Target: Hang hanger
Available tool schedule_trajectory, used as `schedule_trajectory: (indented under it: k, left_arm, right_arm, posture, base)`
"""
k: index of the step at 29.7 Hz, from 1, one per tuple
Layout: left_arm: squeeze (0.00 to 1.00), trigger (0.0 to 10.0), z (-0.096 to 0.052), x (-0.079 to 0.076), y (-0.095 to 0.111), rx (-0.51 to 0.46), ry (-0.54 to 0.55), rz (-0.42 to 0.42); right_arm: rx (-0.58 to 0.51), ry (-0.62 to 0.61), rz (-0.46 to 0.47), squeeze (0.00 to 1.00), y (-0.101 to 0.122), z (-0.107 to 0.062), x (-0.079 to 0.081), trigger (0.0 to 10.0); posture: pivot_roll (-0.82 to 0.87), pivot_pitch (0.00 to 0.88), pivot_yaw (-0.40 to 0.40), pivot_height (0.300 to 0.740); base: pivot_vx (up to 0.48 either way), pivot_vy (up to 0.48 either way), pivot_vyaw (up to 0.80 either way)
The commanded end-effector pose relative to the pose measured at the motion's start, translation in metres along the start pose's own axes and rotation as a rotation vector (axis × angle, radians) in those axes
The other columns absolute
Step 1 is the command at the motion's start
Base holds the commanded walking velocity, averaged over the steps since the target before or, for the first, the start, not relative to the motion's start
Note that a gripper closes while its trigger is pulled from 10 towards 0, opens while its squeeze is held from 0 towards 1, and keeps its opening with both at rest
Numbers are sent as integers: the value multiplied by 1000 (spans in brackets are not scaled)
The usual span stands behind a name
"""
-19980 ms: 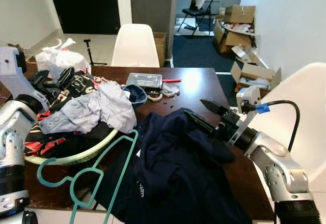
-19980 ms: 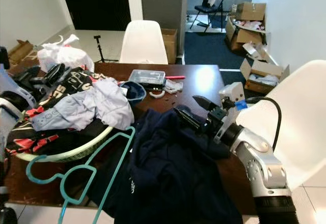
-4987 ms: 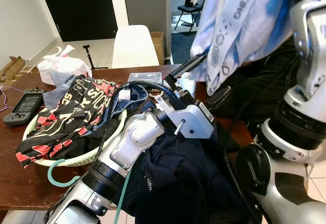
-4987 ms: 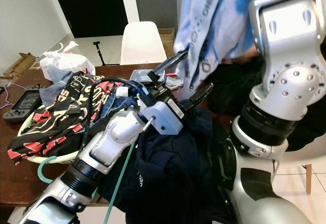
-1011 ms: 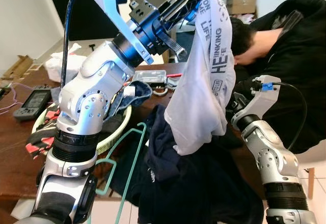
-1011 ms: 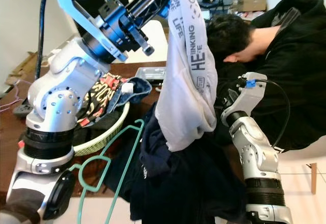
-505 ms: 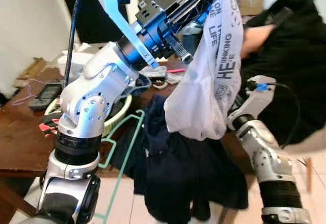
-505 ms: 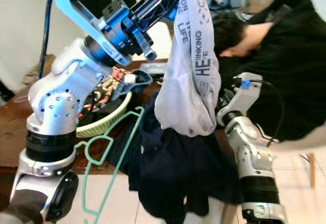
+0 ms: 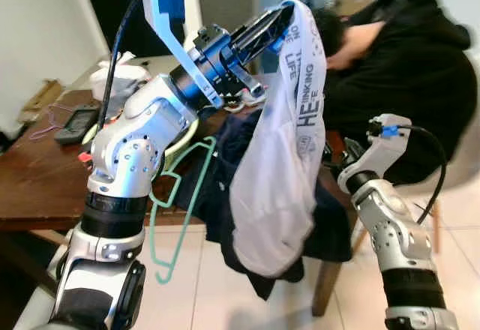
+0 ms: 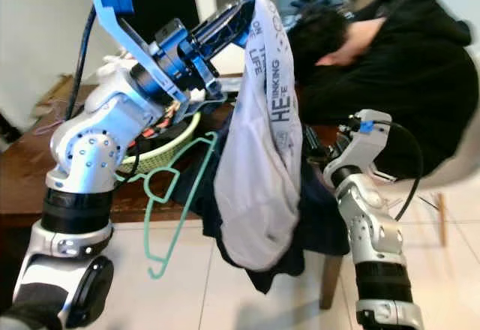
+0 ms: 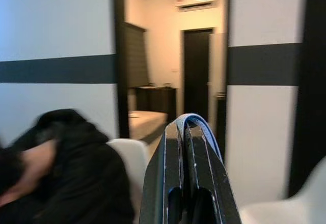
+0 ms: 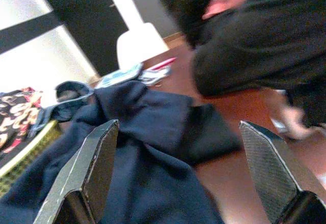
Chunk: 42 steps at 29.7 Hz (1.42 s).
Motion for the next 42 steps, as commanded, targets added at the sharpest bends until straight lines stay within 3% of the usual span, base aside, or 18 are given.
schedule_trajectory:
  k: [1,2,5,15,19,20,21,24,27,28,31,32,35,38,40,41,42]
  left_arm:
    - [0,10000,-5,-1,-13,17,30,12]
    - [0,10000,-3,-16,-33,25,29,4]
    - [0,10000,-3,-19,-37,27,33,3]
    - [0,10000,-23,5,-57,83,124,-8]
    - [0,10000,-40,16,-74,138,185,-13]
    - [0,10000,-51,20,-84,175,218,-3]
    - [0,10000,-51,20,-84,175,218,-3]
    - [0,10000,-89,30,-120,314,320,16]
    - [0,10000,-129,30,-156,454,386,14]
    - [0,10000,-129,30,-156,454,386,14]
    - [0,10000,-156,29,-178,544,429,19]
    - [0,10000,-156,29,-178,544,429,19]
    - [0,10000,-190,43,-194,672,522,119]
    - [0,10000,-201,51,-196,719,565,161]
    - [0,10000,-223,68,-194,779,664,243]
    - [0,10000,-238,82,-187,767,778,264]
    - [0,10000,-238,82,-187,767,778,264]
  right_arm:
    - [15,23,6,0,-6,0,9,10000]
    - [17,21,6,0,-7,0,9,10000]
    - [17,20,6,0,-7,0,9,10000]
    - [26,19,2,0,-11,0,8,10000]
    - [46,24,-40,0,-17,-1,8,10000]
    - [58,26,-67,0,-20,-2,6,10000]
    - [58,26,-67,0,-20,-2,6,10000]
    - [93,12,-116,0,-32,-7,-2,10000]
    - [108,5,-116,0,-38,-9,-6,10000]
    - [108,5,-116,0,-38,-9,-6,10000]
    - [119,6,-123,0,-41,-9,-6,10000]
    - [119,6,-123,0,-41,-9,-6,10000]
    - [139,26,-151,0,-47,-9,-3,10000]
    - [145,32,-164,0,-49,-9,-2,10000]
    - [162,34,-191,0,-56,-12,-3,10000]
    - [182,28,-211,0,-62,-14,-7,10000]
    - [182,28,-211,0,-62,-14,-7,10000]
  posture:
    - [-15,0,92,740]
    - [-16,0,92,740]
    - [-17,0,92,740]
    - [-16,0,90,740]
    - [-16,0,88,740]
    - [-14,0,88,740]
    - [-14,0,88,740]
    - [-8,0,84,740]
    - [2,0,76,740]
    - [2,0,76,740]
    - [6,0,74,740]
    - [6,0,74,740]
    - [11,0,67,740]
    - [11,1,67,740]
    - [6,4,67,740]
    - [3,7,67,740]
    - [3,7,67,740]
  base:
    - [-315,0,0]
    - [-319,0,0]
    - [-319,0,0]
    - [-327,0,0]
    - [-333,0,0]
    - [-337,0,0]
    - [-337,0,0]
    - [-334,0,0]
    - [-330,0,0]
    - [-330,0,0]
    - [-315,0,0]
    - [-307,0,0]
    - [-89,0,800]
    - [0,0,800]
    - [0,0,800]
    - [0,0,800]
    - [0,0,800]
Point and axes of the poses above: a point about 5 cm out from each wrist's last joint towards the gripper, its own z axis pointing out of the wrist towards the gripper, its own y axis along the axis of the wrist's last joint, x = y × z, the point moved 5 cm from there along z, pointing out of the wrist towards the gripper, and after that the axes turned 11 degrees about -z, right-handed, at the moved point
